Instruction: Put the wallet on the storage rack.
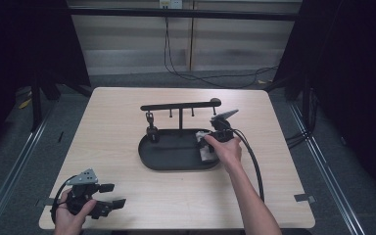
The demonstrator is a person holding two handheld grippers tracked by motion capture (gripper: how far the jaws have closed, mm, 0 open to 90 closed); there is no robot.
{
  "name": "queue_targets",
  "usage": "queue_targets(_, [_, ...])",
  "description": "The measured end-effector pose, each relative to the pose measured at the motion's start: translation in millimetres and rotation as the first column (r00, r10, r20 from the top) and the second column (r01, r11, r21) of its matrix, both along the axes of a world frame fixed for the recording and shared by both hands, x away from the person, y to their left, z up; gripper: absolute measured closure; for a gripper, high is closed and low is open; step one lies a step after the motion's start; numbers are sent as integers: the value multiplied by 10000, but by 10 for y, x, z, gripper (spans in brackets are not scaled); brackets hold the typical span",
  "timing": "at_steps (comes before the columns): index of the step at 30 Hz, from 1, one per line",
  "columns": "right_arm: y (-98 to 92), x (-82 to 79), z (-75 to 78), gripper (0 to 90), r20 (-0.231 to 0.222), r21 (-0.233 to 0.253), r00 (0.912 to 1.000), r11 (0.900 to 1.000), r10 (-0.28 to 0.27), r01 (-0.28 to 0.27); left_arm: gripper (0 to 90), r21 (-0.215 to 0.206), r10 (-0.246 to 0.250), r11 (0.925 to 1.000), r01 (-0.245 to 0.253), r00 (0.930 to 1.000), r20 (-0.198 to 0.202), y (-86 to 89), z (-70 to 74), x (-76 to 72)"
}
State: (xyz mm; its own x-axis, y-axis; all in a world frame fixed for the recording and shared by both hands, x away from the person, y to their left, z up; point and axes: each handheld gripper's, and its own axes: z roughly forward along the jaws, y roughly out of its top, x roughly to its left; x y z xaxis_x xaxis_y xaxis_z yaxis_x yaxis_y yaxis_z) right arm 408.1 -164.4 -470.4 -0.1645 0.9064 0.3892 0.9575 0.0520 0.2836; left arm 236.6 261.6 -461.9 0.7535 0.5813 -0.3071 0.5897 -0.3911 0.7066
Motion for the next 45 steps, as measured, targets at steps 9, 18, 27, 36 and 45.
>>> queue_targets(9, [6,5,-16,285,-91,-233,9999,9996,133,-136,221,-36,31,10000,-30,10000,34,5,5,-2])
queue_targets(18, [-21,5,56,269,33,-42,9999,9999,123,-123,221,113,-8,9999,8,10000,-55,-13,-13,2])
queue_targets(27, [-122,-38,191,271,305,-226,9992,9995,242,-235,222,133,-25,9999,26,10000,-42,-21,-13,2])
queue_targets(36, [-272,-131,308,253,1314,-431,9875,9957,870,-820,221,123,9,9999,-8,10000,-36,-18,-12,3])
queue_targets(45, [-414,-294,346,250,1963,-608,9770,9955,837,-730,221,180,443,9989,-441,9990,-102,-8,-22,23])
